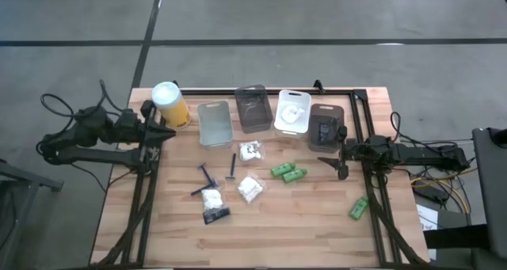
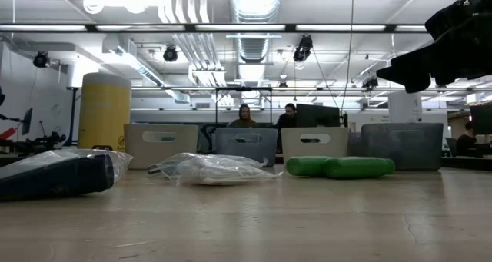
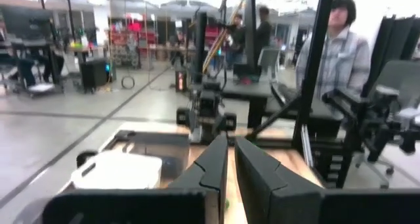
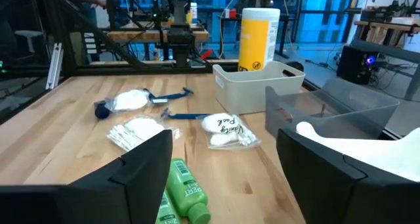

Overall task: Pick & Place Travel size toiletries
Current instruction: Put the white cotton pack into the white bin

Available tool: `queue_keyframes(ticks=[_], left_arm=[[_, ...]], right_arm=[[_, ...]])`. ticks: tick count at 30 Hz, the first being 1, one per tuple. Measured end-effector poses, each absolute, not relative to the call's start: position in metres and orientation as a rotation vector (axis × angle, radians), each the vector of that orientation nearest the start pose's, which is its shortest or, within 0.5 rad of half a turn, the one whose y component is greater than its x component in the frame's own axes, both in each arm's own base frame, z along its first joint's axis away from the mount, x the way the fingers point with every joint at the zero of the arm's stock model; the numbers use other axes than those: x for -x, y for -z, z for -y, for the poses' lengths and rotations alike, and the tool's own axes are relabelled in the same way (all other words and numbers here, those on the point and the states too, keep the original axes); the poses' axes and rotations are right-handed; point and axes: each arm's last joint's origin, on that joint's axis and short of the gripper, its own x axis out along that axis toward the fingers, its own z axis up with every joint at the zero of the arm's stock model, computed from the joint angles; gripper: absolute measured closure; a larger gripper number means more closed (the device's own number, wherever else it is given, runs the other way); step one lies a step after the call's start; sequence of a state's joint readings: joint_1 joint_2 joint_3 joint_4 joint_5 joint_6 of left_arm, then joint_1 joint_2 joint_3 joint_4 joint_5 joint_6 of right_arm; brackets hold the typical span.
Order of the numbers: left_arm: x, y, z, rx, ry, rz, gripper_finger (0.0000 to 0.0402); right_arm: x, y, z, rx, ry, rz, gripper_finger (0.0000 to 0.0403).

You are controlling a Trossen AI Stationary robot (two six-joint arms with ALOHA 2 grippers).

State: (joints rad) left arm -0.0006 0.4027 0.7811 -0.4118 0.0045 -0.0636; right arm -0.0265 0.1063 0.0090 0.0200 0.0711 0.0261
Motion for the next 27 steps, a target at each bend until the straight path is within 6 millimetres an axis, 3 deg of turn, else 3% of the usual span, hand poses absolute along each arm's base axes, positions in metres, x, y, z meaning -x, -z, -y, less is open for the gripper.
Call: queue_keyframes(ticks=[6, 14, 20, 27], left_arm=[[-0.094, -0.330, 0.002, 0.049, 0.046, -0.254, 0.0362], [-0.127, -0.307, 0.004, -0.025, 0.153, -0.510, 0.0309], [-0.148, -0.282, 0.007, -0.104, 0.219, -0.745, 0.0296], [-0.176, -0.259, 0.018, -0.157, 0.297, -0.862, 0.0292]], right_arm=[[-0.103, -0.160, 0.005, -0.024, 0.099, -0.076, 0.0151], [-0.103, -0.160, 0.005, -0.024, 0.099, -0.076, 0.0170], [-0.103, -0.160, 0.005, -0.024, 0.099, -0.077, 0.0179], [-0.103, -0.160, 0.005, -0.024, 0.099, -0.076, 0.0169]])
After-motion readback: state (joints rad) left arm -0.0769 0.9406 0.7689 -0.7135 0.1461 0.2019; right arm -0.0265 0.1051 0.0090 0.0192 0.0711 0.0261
